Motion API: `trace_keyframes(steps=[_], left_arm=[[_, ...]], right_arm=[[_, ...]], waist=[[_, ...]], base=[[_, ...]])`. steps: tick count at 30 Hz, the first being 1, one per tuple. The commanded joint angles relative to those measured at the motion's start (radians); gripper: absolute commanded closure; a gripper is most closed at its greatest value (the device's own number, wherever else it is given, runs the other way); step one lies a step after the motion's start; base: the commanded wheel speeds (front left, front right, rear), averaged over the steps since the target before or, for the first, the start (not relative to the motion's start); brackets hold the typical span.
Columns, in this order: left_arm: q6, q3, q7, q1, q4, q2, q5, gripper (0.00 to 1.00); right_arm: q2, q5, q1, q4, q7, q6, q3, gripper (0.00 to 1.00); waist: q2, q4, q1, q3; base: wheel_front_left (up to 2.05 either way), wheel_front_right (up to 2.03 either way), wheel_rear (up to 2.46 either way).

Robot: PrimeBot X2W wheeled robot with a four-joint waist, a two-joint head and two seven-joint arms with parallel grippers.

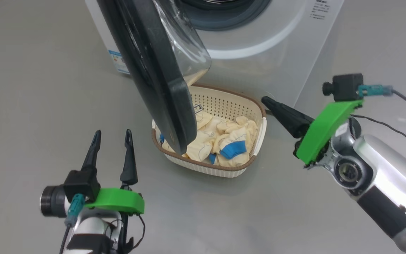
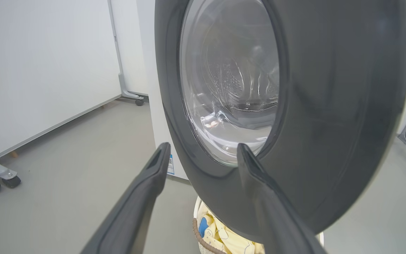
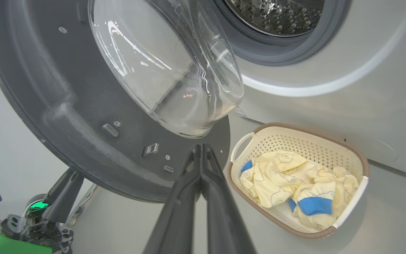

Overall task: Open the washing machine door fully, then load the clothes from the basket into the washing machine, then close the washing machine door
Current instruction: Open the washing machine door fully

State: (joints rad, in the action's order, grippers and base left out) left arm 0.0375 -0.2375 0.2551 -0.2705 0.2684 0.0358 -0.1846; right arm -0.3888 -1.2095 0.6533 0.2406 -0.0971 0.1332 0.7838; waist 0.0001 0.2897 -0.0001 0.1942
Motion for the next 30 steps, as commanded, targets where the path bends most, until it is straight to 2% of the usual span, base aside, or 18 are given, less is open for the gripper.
trace_keyframes(steps=[1,6,11,20,28,29,30], left_arm=[[-0.009,0.047,0.007,-0.007,-0.023,0.025,0.014,0.0],[-0.054,0.103,0.007,0.025,-0.008,0.047,0.041,0.0],[-0.086,0.152,0.007,0.056,0.001,0.067,0.053,0.0],[-0.124,0.194,0.007,0.11,0.002,0.087,0.074,0.0],[-0.148,0.208,0.007,0.152,-0.008,0.082,0.061,0.0],[-0.15,0.21,0.007,0.16,-0.012,0.08,0.06,0.0],[-0.152,0.211,0.007,0.169,-0.017,0.079,0.061,0.0]], right_arm=[[-0.022,0.023,-0.006,-0.028,0.062,-0.002,-0.002,1.0],[-0.091,0.1,-0.095,0.003,0.296,-0.002,0.013,1.0],[-0.119,0.216,-0.185,0.047,0.356,-0.002,-0.061,1.0],[-0.003,0.54,-0.406,-0.003,0.359,-0.002,-0.422,1.0],[0.102,0.714,-0.539,-0.048,0.359,-0.002,-0.598,1.0],[0.115,0.738,-0.55,-0.054,0.359,-0.002,-0.617,0.66],[0.129,0.76,-0.561,-0.061,0.359,-0.002,-0.64,0.11]], waist=[[-0.0001,-0.035,0.0001,-0.033],[-0.0001,-0.083,0.0001,-0.085],[-0.0001,-0.12,0.0001,-0.129],[-0.0001,-0.167,0.0001,-0.183],[-0.0001,-0.196,0.0001,-0.213],[-0.0001,-0.201,0.0001,-0.216],[-0.0001,-0.205,0.0001,-0.218]], base=[[0.0,0.0,0.0],[0.0,0.0,0.0],[0.0,0.0,0.0],[0.0,0.0,0.0],[0.0,0.0,0.0],[0.0,0.0,0.0],[0.0,0.0,0.0]])
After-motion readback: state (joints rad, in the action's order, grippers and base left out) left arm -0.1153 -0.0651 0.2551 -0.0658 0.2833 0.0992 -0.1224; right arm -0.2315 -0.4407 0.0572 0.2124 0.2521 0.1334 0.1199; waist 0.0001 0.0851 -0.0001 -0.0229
